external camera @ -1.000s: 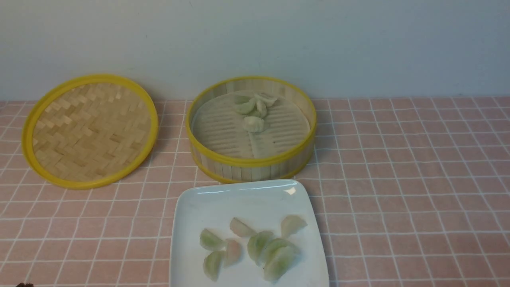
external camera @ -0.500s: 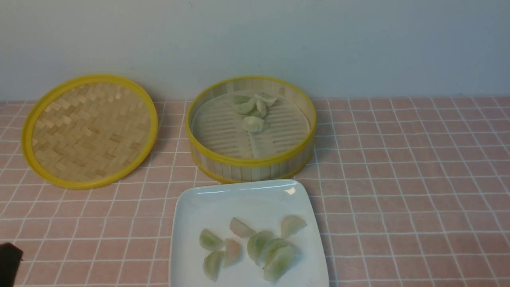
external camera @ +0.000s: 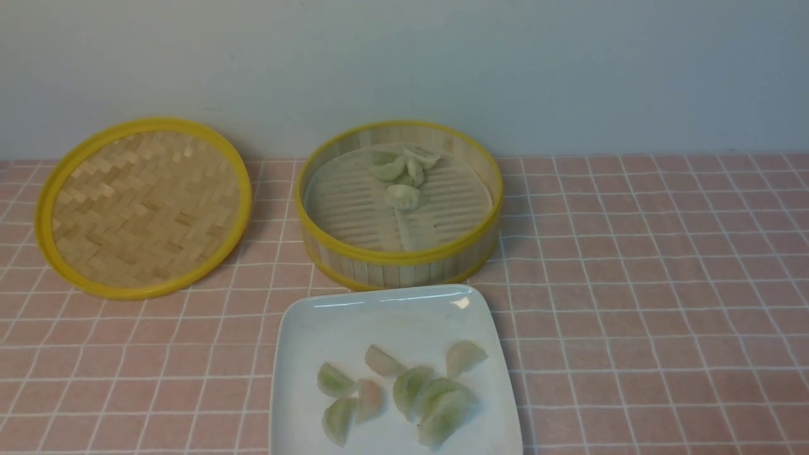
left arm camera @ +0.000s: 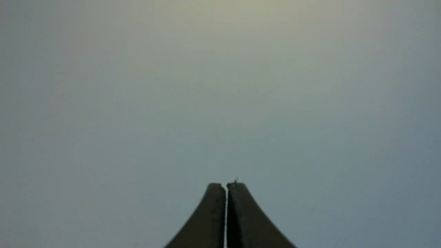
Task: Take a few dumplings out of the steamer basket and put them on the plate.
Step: Use the left arm to grab a dumpling from the steamer
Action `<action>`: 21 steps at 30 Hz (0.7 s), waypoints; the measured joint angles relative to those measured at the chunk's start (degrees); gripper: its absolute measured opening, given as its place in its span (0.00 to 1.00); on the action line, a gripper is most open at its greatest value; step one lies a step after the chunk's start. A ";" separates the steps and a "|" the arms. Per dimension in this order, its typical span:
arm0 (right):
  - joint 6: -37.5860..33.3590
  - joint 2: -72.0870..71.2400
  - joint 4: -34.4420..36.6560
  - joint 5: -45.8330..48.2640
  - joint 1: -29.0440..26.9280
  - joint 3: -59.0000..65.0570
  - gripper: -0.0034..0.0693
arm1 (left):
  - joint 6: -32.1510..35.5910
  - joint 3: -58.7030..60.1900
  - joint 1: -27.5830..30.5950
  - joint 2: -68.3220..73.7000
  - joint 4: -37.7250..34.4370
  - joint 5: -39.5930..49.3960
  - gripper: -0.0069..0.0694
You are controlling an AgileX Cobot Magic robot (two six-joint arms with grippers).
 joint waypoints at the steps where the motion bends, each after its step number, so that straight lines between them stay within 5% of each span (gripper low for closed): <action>1: 0.00 0.00 0.00 0.00 0.00 0.00 0.03 | -0.17 -7.81 0.00 5.95 4.39 8.76 0.08; 5: 0.00 0.00 0.00 0.00 0.00 0.00 0.03 | 3.09 -25.63 -0.75 23.89 9.81 36.02 0.08; 7: 0.00 0.00 0.00 0.00 0.00 0.00 0.03 | 5.21 -30.46 -1.16 29.65 9.87 42.26 0.08; 8: 0.00 0.00 0.00 0.00 0.00 0.00 0.03 | 10.10 -36.15 -1.98 37.94 9.43 51.72 0.08; 12: 0.00 0.00 0.00 0.00 0.00 0.00 0.03 | 21.17 -47.12 -3.86 53.06 5.24 65.40 0.08; 21: 0.00 0.00 0.00 0.00 0.00 0.00 0.03 | 35.57 -65.28 -14.28 75.51 -0.14 70.63 0.08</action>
